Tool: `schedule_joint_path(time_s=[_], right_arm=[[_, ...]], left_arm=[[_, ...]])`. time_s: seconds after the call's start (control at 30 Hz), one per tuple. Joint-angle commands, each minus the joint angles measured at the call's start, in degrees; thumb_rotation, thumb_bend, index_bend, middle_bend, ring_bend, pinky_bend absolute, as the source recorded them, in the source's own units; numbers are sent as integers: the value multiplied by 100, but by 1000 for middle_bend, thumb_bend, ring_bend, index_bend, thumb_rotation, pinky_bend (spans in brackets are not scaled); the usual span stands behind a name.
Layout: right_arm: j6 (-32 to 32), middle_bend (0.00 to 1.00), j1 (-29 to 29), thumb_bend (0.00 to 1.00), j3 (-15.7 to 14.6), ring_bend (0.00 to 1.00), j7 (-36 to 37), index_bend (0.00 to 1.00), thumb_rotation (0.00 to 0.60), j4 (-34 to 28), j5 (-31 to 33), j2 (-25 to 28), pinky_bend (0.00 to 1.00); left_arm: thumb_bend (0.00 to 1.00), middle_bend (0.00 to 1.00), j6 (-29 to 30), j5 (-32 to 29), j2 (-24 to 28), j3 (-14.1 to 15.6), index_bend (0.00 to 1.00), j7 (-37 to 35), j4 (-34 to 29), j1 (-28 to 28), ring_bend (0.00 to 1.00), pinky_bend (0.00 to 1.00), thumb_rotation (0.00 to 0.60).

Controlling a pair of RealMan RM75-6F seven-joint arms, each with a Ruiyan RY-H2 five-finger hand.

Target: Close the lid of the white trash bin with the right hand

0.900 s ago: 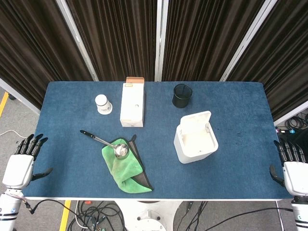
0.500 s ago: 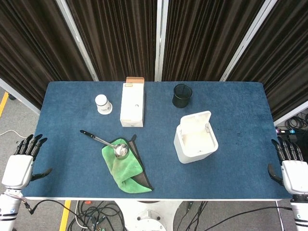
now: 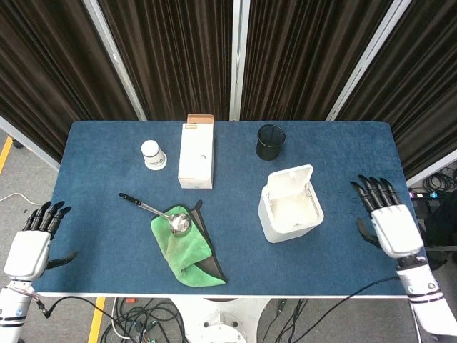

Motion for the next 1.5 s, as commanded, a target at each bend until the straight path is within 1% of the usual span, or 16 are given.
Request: schedule_joint_path(time_s=[0.03,0.17,0.3,0.4,0.43,0.47,0.53,0.57,0.63,0.83,0.93,1.1,1.2,1.33,1.5], right_arm=[[-649,0,619,221,385,0,-765,0,587,-582,303,64,0],[-1006,0,1115,214,656,0,-1732,0,588,-926,663,-205,0],[-1362,0,1530,212,836,0,-2272,0,588,-1117,1183,-429,0],[-1684,0,1813,219,945,0,-2440,0,589,-1235,1729,-479,0],[-1809,0,1892,235,967,0,-2458,0,581,-1286,1929,-450,0],[-1959,0,1988,253,996,0,-2483,0,568,-1367,2236,-398,0],[-2095,0,2122,313,1047,0,-2486,0,533,-1465,2611,-343,0],[-2125,0,2196,331,1068,0,-2500,0,529,-1485,2763,-326,0],[-2125,0,2285,362,1067,0,-2544,0,527,-1488,2902,-315,0],[-2121,0,2458,368,943,0,-2546,0,528,-1507,3238,-301,0],[-2133,9,2489,382,874,0,-2443,0,529,-1552,3301,-251,0],[-2030,80,2419,393,736,0,-2255,0,529,-1676,3209,-94,0],[-1944,103,2308,393,630,0,-2091,0,527,-1793,3029,24,9],[-1872,125,2128,397,464,18,-1826,0,529,-1952,2708,208,49],[-1882,134,1922,398,230,32,-1461,0,530,-2084,2262,416,66]], left_arm=[[0,86,5,-17,-1,-3,143,-8,1,9,7,118,600],[0,85,-20,-32,5,6,143,-13,12,9,7,118,600],[0,85,-14,-42,7,4,143,-38,26,17,7,118,600],[0,86,-28,-53,13,11,143,-57,42,20,7,118,600],[0,85,-28,-57,13,10,143,-66,47,22,7,118,600],[0,85,-27,-64,9,8,143,-81,56,24,7,118,600],[0,85,-24,-72,2,4,143,-115,73,28,7,118,600],[0,85,-23,-73,-1,7,143,-133,89,31,7,118,600],[0,85,-29,-77,-6,9,143,-148,109,33,7,118,600],[0,86,-29,-89,-9,4,143,-197,141,37,7,118,600],[0,85,-22,-87,-9,6,143,-198,144,43,7,118,600],[0,85,-34,-87,-9,2,143,-187,138,35,7,119,600],[0,85,-44,-82,-12,5,143,-169,127,29,7,119,600],[0,85,-56,-79,-4,8,143,-129,96,22,7,119,600],[0,85,-60,-66,6,11,143,-78,53,16,7,119,600]])
